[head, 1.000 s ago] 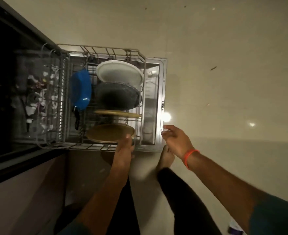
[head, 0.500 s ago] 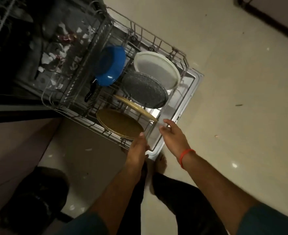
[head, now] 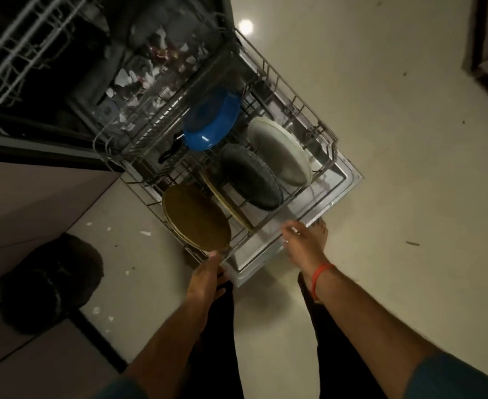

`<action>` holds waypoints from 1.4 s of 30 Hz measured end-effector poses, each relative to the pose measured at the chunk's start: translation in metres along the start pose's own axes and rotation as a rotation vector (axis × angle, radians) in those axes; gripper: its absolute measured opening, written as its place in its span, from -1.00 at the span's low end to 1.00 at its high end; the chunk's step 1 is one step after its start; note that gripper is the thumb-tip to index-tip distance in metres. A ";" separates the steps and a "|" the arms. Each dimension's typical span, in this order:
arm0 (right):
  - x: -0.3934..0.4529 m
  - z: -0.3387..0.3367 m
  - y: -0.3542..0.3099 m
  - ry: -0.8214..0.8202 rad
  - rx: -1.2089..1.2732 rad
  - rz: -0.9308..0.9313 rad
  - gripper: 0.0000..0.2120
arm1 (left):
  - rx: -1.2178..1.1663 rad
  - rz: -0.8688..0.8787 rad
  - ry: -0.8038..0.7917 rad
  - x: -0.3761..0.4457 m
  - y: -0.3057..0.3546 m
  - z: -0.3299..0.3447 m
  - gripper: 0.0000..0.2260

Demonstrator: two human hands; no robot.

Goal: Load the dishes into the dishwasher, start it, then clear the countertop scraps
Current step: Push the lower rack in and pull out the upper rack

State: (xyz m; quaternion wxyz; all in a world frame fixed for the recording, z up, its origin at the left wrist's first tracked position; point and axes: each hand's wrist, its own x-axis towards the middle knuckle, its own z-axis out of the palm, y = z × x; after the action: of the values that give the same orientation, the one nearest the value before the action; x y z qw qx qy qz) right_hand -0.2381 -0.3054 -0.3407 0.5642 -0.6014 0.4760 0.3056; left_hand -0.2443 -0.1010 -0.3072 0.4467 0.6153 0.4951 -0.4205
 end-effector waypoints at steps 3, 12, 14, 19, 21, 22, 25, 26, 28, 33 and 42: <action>0.018 -0.049 -0.020 -0.076 -0.044 -0.029 -0.67 | -0.068 -0.032 0.044 -0.020 0.009 0.029 -0.70; 0.027 -0.122 -0.095 -0.170 0.050 0.058 -0.67 | -0.410 -0.049 -0.030 -0.039 0.031 0.109 -0.59; 0.032 -0.119 -0.093 -0.171 0.035 0.081 -0.58 | -0.446 -0.054 -0.079 -0.042 0.033 0.117 -0.56; 0.035 -0.086 -0.092 -0.204 -0.056 0.133 -0.54 | -0.624 -0.081 -0.111 -0.023 0.027 0.114 -0.55; 0.037 -0.072 -0.094 -0.205 -0.114 0.141 -0.57 | -0.688 -0.093 -0.098 -0.011 0.019 0.106 -0.53; 0.038 -0.067 -0.096 -0.199 -0.134 0.145 -0.57 | -0.715 -0.099 -0.098 -0.005 0.014 0.102 -0.51; 0.040 -0.056 -0.099 -0.172 -0.191 0.152 -0.56 | -0.784 -0.132 -0.102 0.010 0.000 0.091 -0.44; 0.041 -0.052 -0.099 -0.165 -0.211 0.153 -0.55 | -0.804 -0.152 -0.100 0.015 -0.004 0.088 -0.43; 0.045 -0.045 -0.098 -0.159 -0.241 0.165 -0.53 | -0.837 -0.183 -0.097 0.020 -0.007 0.083 -0.42; 0.051 -0.022 -0.090 -0.183 -0.285 0.174 -0.45 | -0.815 -0.166 -0.175 0.021 -0.005 0.079 -0.46; 0.060 -0.004 -0.073 -0.193 -0.279 0.246 -0.45 | -0.974 -0.206 -0.112 0.029 0.011 0.094 -0.43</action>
State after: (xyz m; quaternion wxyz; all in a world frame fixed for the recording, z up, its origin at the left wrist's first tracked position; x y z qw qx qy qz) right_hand -0.1506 -0.3292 -0.3662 0.4768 -0.5790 0.4427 0.4914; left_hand -0.2359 -0.1868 -0.3565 0.6642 0.2594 0.6674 -0.2148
